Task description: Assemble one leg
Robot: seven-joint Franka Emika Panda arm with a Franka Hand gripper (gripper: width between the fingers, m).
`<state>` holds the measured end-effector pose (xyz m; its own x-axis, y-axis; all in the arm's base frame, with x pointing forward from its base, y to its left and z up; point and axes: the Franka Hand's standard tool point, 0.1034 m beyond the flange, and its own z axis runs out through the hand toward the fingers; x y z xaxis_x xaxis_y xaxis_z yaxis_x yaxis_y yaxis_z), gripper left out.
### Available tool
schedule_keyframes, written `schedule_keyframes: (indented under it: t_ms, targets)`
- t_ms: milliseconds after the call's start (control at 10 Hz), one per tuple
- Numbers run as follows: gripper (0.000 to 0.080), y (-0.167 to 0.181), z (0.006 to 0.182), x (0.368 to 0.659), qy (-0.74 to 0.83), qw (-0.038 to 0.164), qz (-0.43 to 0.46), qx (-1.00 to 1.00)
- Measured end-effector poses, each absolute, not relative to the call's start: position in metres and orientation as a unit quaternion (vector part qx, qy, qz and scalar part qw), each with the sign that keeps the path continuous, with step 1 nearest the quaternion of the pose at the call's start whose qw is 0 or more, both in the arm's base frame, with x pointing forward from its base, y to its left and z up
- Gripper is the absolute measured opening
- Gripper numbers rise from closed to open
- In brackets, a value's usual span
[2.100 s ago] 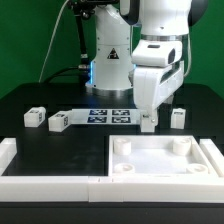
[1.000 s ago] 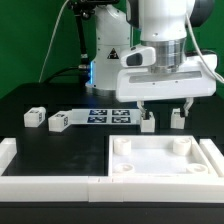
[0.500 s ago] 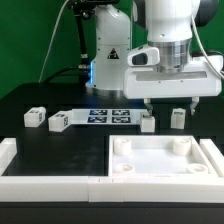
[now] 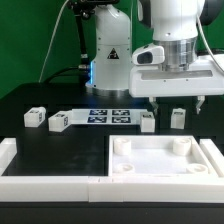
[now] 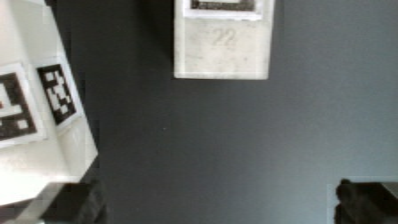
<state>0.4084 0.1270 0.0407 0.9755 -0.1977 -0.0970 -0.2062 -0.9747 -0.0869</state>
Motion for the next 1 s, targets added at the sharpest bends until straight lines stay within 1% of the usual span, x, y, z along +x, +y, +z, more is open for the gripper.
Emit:
schedule_keyframes:
  t_ms: [100, 200, 400, 500, 600, 800, 1000]
  targets:
    - [0.0649, 0.127, 0.041, 0.409, 0.101, 0.048, 0.044, -0.993]
    - [0.0649, 0.126, 0.040, 0.406, 0.097, 0.046, 0.065, -0.992]
    - [0.0649, 0.129, 0.040, 0.392, 0.092, 0.039, 0.165, -0.981]
    - [0.0649, 0.132, 0.037, 0.388, 0.090, 0.037, 0.191, -0.977]
    - [0.0649, 0.132, 0.034, 0.377, 0.088, 0.032, 0.252, -0.963]
    - [0.0649, 0.134, 0.030, 0.369, 0.088, 0.029, 0.350, -0.932]
    - [0.0649, 0.134, 0.027, 0.368, 0.082, 0.030, 0.430, -0.898]
